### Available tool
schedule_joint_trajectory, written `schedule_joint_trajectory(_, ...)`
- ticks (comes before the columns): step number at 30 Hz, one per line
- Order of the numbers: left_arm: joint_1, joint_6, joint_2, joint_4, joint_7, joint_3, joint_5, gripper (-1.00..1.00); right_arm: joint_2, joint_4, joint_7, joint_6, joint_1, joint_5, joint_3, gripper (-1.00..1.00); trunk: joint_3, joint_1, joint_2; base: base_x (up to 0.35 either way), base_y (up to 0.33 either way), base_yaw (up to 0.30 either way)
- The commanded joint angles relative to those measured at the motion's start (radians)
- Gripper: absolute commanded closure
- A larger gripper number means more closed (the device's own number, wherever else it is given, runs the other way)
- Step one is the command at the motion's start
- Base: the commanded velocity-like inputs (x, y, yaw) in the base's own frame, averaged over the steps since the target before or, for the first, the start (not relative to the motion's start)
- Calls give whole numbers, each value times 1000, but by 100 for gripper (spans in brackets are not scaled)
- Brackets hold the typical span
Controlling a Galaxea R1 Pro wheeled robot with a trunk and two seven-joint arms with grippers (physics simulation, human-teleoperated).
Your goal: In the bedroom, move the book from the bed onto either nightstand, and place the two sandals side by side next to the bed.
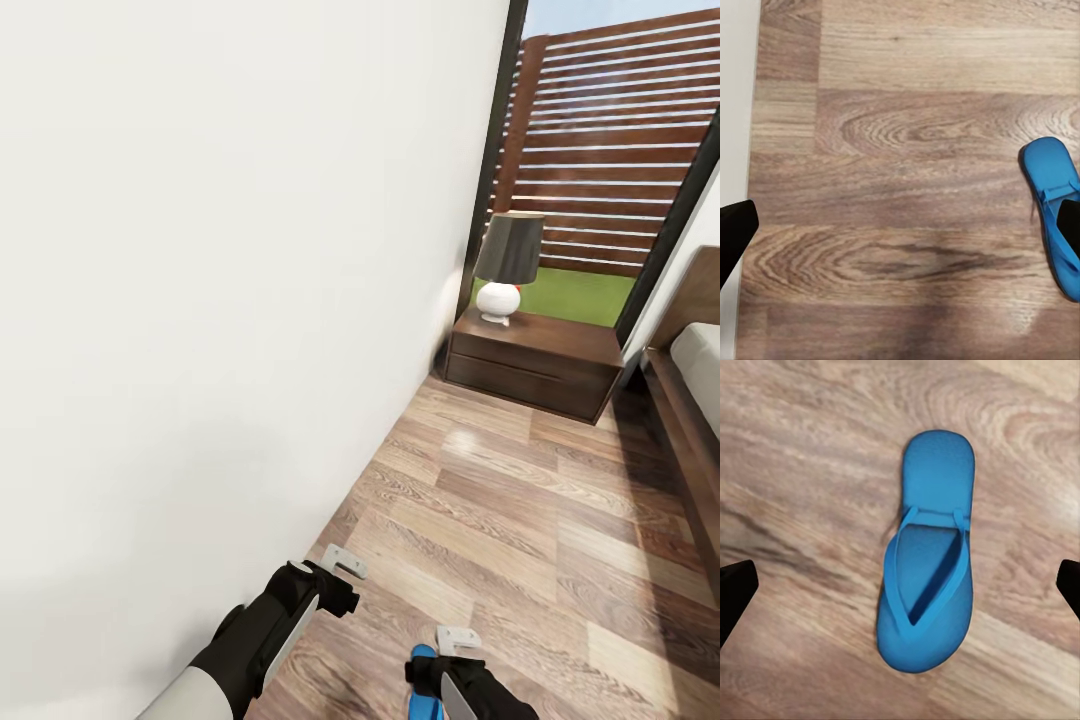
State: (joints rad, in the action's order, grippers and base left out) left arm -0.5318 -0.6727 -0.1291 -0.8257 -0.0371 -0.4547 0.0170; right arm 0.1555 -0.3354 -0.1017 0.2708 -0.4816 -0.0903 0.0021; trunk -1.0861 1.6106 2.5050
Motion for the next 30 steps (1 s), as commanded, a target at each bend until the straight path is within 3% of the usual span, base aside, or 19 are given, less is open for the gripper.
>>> schedule_joint_trajectory(1,-1,-5,0,-1,-1,-1,1,-100,0,-2,-4,4,0,-10,1,-100,-1,0,0,0,0,0)
schedule_joint_trajectory(30,-1,-4,0,-1,0,-1,0,-100,-5,-4,4,2,0,-10,-1,-100,-1,0,0,0,0,18)
